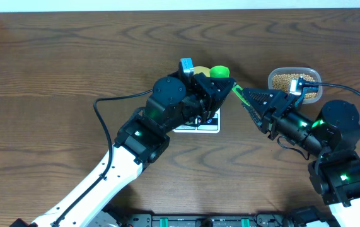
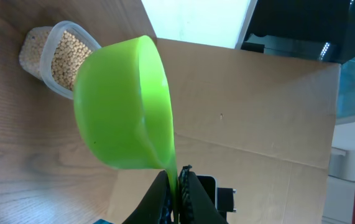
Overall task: Scoop item into bowl and weigh 50g on scale
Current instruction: 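Close the right gripper on the scoop handle beside the left gripper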
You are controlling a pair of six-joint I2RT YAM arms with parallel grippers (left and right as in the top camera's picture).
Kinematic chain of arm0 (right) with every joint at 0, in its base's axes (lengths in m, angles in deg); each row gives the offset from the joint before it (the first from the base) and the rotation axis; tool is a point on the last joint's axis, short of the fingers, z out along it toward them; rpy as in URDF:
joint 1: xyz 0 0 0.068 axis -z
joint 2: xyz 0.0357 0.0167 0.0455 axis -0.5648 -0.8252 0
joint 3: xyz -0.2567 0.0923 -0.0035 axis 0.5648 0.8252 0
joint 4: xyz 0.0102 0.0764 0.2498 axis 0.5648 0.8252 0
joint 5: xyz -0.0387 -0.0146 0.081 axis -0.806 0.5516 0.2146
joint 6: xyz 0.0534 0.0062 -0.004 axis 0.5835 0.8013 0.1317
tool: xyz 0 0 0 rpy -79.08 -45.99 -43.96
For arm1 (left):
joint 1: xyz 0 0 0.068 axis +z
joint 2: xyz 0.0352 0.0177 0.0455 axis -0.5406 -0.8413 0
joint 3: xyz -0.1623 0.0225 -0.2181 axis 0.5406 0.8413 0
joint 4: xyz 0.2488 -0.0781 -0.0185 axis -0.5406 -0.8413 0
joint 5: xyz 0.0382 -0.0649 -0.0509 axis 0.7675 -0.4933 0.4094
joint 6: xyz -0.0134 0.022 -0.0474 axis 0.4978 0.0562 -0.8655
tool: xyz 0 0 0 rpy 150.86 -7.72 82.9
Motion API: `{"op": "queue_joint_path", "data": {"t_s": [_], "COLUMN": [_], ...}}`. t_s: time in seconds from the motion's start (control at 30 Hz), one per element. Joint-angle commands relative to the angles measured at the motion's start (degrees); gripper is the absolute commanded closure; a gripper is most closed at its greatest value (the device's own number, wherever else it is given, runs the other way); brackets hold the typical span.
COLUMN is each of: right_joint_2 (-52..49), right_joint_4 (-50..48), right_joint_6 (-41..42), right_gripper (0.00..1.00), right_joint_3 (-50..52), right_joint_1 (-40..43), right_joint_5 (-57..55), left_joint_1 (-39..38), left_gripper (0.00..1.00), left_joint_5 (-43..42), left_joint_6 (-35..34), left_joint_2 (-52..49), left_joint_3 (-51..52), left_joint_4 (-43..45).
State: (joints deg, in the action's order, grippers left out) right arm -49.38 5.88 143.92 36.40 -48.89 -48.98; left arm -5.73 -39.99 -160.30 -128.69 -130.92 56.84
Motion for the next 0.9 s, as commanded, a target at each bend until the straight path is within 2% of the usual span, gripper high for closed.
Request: {"op": "queue_joint_path", "data": {"t_s": [0.0, 0.87], "right_joint_2": [0.15, -3.41], "right_joint_4": [-0.11, -5.99], "right_joint_6": [-0.96, 2.95], "right_gripper": [0.6, 0.68], "right_joint_3": [-1.07, -1.07], "right_joint_1": [-0.17, -0.2], "right_joint_5": [-1.73, 1.03], "left_joint_1": [-0.04, -0.63], "left_gripper": [0.93, 0.93], "left_joint_5": [-1.07, -1.73], "left_joint_6": [1.4, 1.36], "left_joint_2": [-0.33, -0.33], "left_joint_3": [-1.03, -1.03], "left_joint_4": [0.22, 0.66]}}
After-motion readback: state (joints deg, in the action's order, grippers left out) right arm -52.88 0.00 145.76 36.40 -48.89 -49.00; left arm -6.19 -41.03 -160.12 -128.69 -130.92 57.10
